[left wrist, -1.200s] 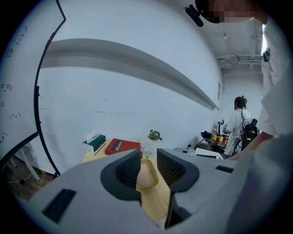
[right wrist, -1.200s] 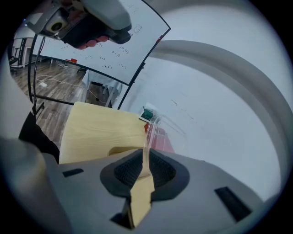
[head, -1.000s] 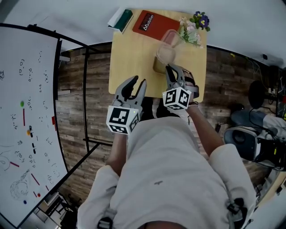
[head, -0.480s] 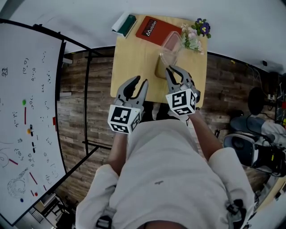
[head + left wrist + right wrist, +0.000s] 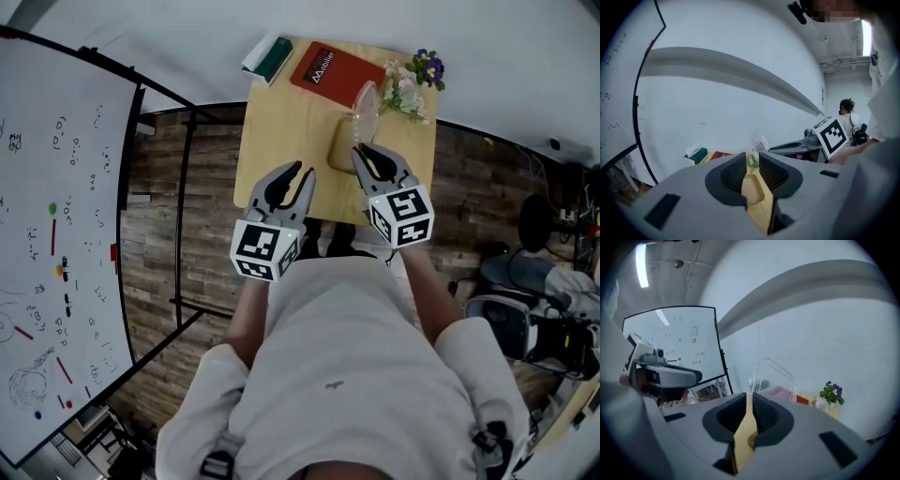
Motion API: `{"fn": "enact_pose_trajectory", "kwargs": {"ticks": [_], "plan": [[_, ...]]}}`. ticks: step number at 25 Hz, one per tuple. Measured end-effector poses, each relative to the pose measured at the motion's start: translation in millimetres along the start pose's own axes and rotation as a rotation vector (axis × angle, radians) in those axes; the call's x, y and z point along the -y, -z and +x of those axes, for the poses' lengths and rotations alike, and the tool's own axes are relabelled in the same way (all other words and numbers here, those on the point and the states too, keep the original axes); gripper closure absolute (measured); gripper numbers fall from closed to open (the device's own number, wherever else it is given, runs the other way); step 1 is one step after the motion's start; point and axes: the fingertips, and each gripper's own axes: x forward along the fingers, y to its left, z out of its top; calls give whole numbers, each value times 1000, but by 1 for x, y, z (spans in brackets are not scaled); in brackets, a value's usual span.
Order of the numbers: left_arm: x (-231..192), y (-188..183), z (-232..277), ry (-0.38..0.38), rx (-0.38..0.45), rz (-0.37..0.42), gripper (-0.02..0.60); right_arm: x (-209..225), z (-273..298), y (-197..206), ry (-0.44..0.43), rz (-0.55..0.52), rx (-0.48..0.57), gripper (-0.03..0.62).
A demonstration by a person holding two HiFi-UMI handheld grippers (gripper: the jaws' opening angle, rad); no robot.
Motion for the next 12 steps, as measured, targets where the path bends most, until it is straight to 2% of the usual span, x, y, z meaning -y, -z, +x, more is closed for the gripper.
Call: {"fn": "enact_pose_trajectory", "kwargs": {"ticks": [7, 12], "plan": [[-1, -12, 2, -7, 46, 4, 520, -10, -14, -19, -62, 51, 76, 549], [-1, -20, 5, -10, 70, 6, 537, -15, -21, -35, -74, 19, 114, 549]]}}
